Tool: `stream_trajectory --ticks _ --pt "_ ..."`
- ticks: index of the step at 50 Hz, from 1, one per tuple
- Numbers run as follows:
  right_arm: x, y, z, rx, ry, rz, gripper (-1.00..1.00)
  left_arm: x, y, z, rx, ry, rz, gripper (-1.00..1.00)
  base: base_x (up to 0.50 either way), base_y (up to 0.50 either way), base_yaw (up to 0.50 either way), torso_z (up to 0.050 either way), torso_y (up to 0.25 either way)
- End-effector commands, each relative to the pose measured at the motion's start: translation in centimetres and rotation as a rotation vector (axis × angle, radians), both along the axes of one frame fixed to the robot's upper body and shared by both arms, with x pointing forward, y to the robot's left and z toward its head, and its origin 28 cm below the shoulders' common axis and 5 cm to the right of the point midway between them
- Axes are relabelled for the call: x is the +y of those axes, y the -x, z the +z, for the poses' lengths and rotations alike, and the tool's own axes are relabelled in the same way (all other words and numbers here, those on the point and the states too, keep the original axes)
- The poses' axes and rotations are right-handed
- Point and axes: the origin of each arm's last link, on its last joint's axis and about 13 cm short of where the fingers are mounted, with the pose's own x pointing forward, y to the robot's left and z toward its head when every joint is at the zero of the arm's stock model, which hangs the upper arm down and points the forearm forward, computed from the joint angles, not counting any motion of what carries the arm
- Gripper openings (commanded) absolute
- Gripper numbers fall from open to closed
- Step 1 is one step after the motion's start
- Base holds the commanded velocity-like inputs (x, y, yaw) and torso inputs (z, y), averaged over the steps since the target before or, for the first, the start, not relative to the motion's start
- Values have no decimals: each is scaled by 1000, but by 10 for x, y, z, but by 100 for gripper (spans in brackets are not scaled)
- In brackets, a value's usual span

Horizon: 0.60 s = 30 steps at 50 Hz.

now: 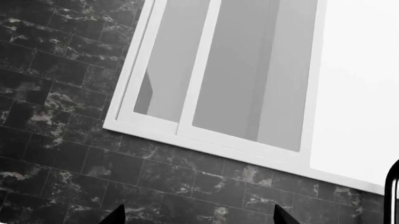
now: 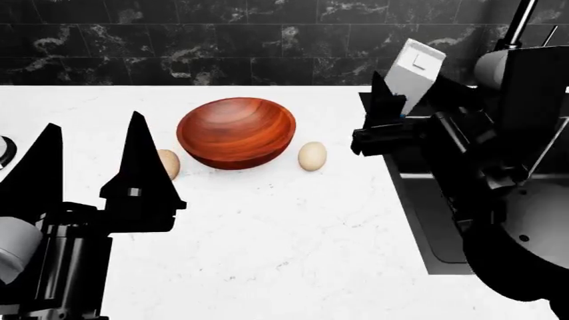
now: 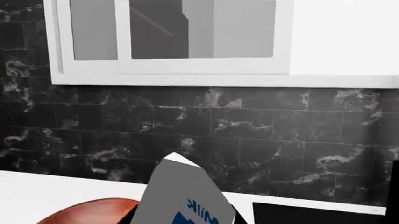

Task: Place the eggs and milk next to the bowl.

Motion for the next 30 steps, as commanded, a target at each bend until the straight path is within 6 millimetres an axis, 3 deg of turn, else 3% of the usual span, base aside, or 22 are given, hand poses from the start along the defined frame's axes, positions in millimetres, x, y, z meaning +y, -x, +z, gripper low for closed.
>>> stream_trajectory --ticks 1,10,30 --pt "5 -29 20 70 58 52 -100 0 0 0 0 1 2 100 0 0 0 0 0" --pt "10 -32 15 149 159 104 -100 0 -1 0 1 1 3 100 0 0 0 1 1" --pt "9 -22 20 171 199 146 -100 0 -1 -1 2 -1 2 100 0 0 0 1 2"
